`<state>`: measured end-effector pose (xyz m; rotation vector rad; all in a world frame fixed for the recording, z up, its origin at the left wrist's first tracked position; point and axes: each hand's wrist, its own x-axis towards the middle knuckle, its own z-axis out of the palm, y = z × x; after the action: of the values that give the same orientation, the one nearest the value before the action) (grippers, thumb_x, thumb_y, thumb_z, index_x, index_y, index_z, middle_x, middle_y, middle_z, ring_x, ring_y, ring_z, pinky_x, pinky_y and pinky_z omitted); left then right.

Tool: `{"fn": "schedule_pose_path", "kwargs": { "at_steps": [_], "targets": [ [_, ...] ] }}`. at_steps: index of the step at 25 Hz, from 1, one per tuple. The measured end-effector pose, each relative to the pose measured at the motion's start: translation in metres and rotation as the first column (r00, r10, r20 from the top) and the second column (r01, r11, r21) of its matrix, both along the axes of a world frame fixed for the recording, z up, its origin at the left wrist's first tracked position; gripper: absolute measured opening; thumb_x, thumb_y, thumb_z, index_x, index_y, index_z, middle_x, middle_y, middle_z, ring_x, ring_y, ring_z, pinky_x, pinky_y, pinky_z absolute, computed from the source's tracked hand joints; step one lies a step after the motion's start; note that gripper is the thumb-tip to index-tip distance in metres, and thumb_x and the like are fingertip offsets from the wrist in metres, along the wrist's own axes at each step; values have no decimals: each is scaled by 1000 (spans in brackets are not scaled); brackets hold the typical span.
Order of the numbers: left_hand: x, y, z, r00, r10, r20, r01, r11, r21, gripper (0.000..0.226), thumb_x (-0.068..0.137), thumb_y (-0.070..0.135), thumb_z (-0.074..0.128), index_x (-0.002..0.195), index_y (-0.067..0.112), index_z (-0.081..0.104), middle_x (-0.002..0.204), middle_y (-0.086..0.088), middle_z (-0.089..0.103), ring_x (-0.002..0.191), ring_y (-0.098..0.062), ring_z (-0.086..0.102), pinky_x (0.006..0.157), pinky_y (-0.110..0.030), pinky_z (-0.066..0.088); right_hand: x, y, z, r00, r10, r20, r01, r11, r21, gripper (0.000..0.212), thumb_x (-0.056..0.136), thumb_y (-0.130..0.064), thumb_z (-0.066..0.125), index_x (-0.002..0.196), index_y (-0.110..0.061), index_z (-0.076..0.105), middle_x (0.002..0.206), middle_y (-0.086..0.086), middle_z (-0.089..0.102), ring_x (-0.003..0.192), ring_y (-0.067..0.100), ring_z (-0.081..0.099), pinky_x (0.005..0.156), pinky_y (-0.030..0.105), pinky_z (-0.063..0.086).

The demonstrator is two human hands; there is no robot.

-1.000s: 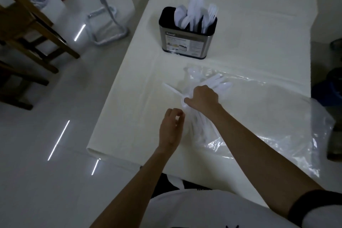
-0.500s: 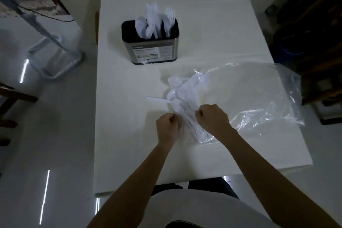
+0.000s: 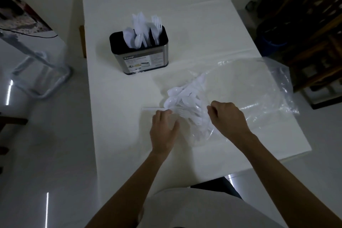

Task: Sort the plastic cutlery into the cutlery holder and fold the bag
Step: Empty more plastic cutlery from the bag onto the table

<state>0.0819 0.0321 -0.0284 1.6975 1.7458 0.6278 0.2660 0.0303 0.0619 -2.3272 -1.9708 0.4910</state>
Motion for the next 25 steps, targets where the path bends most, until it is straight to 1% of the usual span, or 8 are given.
{"fn": "schedule_pose_path", "kwargs": {
  "at_steps": [2, 5, 9, 11, 14, 17, 20, 25],
  "targets": [
    [-7, 17, 4, 927, -315, -203, 357, 908, 222, 47, 84, 48, 52, 120, 18, 55, 122, 1, 55, 112, -14, 46, 91, -31, 45, -2, 0, 0, 1000, 2, -4, -2, 1000, -1, 35, 97, -24, 39, 65, -12, 33, 52, -2, 31, 51, 23, 36, 43, 24, 19],
    [-3, 54, 9, 646, -628, -433, 712, 701, 45, 81, 78, 69, 48, 141, 20, 36, 152, -6, 29, 143, -28, 20, 115, -46, 24, -3, 0, 0, 1000, 6, 13, -5, 1000, -26, 33, 98, -25, 38, 68, -12, 36, 53, -3, 31, 52, 22, 38, 45, 26, 24],
    [18, 87, 2, 241, -679, -694, 880, 454, -139, 112, 61, 85, 49, 148, 26, 11, 160, -10, 1, 144, -42, -6, 114, -59, 4, -3, -1, -2, 999, 1, 33, 0, 999, -47, 39, 99, -23, 35, 62, -14, 30, 53, -3, 31, 47, 16, 33, 46, 26, 23],
    [26, 93, -4, 152, -693, -705, 892, 403, -203, 113, 61, 83, 52, 149, 26, 8, 159, -5, 2, 143, -43, -9, 114, -61, 4, -1, -1, -4, 999, -2, 38, 4, 999, -52, 36, 99, -23, 34, 64, -13, 31, 54, -3, 30, 46, 13, 30, 45, 25, 21],
    [34, 93, -5, 157, -692, -705, 896, 400, -193, 99, 69, 74, 53, 147, 26, 16, 152, -2, 15, 143, -43, 3, 112, -57, 16, 0, -1, -5, 999, 1, 39, 1, 999, -51, 30, 100, -25, 34, 73, -11, 37, 55, -4, 29, 55, 22, 41, 54, 27, 31],
    [34, 92, 4, 209, -716, -667, 908, 395, -138, 78, 78, 57, 59, 140, 17, 33, 138, -6, 39, 132, -40, 28, 98, -53, 35, 3, 0, -7, 999, -4, 32, 5, 999, -49, 29, 100, -26, 35, 75, -11, 38, 57, -3, 32, 60, 23, 43, 57, 30, 33],
    [30, 87, 14, 182, -689, -701, 878, 435, -200, 71, 80, 53, 57, 135, 14, 36, 134, -7, 37, 128, -38, 30, 91, -49, 36, 4, 1, -7, 999, 9, 32, -8, 999, -34, 28, 100, -26, 36, 76, -11, 38, 57, -2, 32, 61, 24, 43, 57, 30, 32],
    [25, 77, 21, 253, -662, -705, 809, 544, -221, 55, 76, 45, 62, 117, 11, 51, 130, -5, 38, 127, -35, 31, 89, -46, 38, 8, 2, -10, 999, 28, 29, -27, 999, -28, 29, 99, -26, 36, 75, -11, 37, 56, -2, 32, 61, 25, 43, 56, 30, 31]
  ]
}}
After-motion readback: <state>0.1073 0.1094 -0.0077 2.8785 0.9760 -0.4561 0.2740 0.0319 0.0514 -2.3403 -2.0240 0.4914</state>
